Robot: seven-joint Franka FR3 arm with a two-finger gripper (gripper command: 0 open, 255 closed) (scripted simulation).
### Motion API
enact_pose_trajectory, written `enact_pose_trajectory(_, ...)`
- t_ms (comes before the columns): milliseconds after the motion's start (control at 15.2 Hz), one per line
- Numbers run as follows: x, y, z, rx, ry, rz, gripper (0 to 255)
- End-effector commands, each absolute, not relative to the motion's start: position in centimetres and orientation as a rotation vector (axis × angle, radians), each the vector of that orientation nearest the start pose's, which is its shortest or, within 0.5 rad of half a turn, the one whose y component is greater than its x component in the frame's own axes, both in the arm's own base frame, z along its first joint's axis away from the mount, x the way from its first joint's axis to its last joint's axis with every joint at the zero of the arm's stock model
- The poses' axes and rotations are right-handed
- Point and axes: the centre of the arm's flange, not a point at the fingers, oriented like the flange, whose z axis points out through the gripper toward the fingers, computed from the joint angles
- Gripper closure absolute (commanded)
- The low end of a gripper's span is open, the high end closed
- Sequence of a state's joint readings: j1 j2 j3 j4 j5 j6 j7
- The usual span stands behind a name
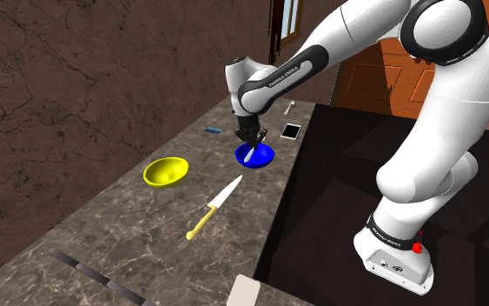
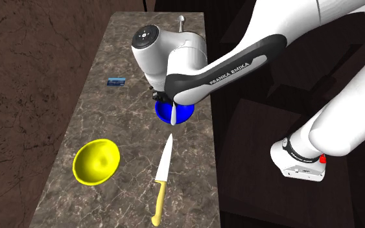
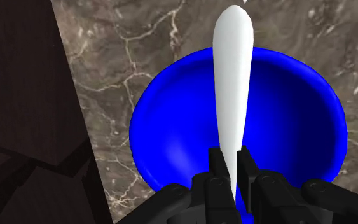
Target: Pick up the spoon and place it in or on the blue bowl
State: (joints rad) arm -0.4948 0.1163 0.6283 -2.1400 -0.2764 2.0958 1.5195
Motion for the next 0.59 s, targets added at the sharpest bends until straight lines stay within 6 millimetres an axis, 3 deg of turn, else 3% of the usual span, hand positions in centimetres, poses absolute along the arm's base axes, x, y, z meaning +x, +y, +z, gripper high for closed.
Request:
enact_pose_trajectory(0, 53.58, 5.57, 33.96, -2.735, 1.930, -0.049, 255)
enact_pose_trajectory(528, 53.58, 5.57, 33.26, -2.735, 1.930, -0.049, 255)
